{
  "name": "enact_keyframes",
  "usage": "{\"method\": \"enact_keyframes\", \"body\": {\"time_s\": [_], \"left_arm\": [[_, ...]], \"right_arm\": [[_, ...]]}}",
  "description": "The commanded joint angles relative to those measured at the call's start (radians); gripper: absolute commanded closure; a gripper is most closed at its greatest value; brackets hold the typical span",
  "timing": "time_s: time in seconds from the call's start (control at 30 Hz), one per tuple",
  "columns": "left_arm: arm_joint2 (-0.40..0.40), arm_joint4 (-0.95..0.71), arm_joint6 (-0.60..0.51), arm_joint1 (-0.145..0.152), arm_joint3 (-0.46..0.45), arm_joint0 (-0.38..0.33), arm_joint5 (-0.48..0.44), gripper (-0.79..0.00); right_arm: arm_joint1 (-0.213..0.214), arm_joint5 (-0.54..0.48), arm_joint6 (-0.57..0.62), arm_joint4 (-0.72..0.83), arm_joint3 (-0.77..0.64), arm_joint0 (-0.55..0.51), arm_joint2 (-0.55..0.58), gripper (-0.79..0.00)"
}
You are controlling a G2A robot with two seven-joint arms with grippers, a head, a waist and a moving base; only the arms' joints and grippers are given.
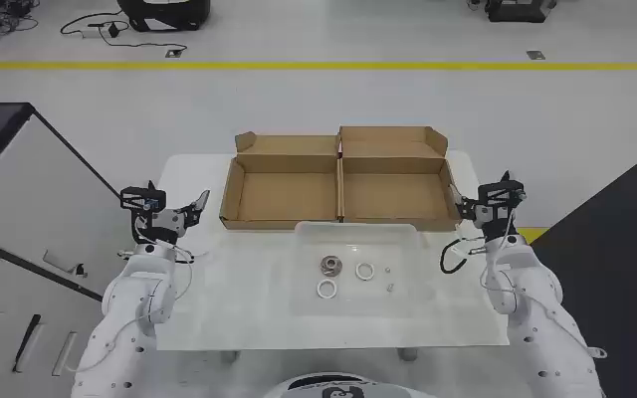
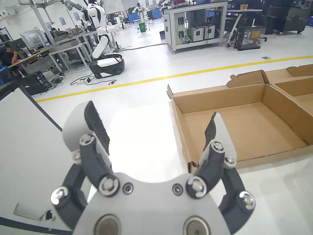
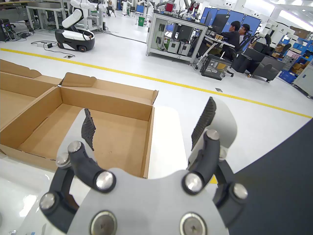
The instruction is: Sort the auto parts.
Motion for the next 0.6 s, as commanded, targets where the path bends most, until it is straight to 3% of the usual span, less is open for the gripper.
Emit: {"method": "enact_keyframes", "body": {"time_s": [0.0,0.23,0.57], "left_arm": [[0.000,0.000,0.000,0.000,0.000,0.000,0.000,-0.784],[0.000,0.000,0.000,0.000,0.000,0.000,0.000,-0.785],[0.000,0.000,0.000,0.000,0.000,0.000,0.000,-0.785]], "right_arm": [[0.000,0.000,0.000,0.000,0.000,0.000,0.000,-0.784],[0.003,-0.027,0.007,-0.042,-0.016,0.004,0.019,-0.785],[0.026,-0.303,0.127,-0.041,-0.172,0.006,0.121,-0.785]]}}
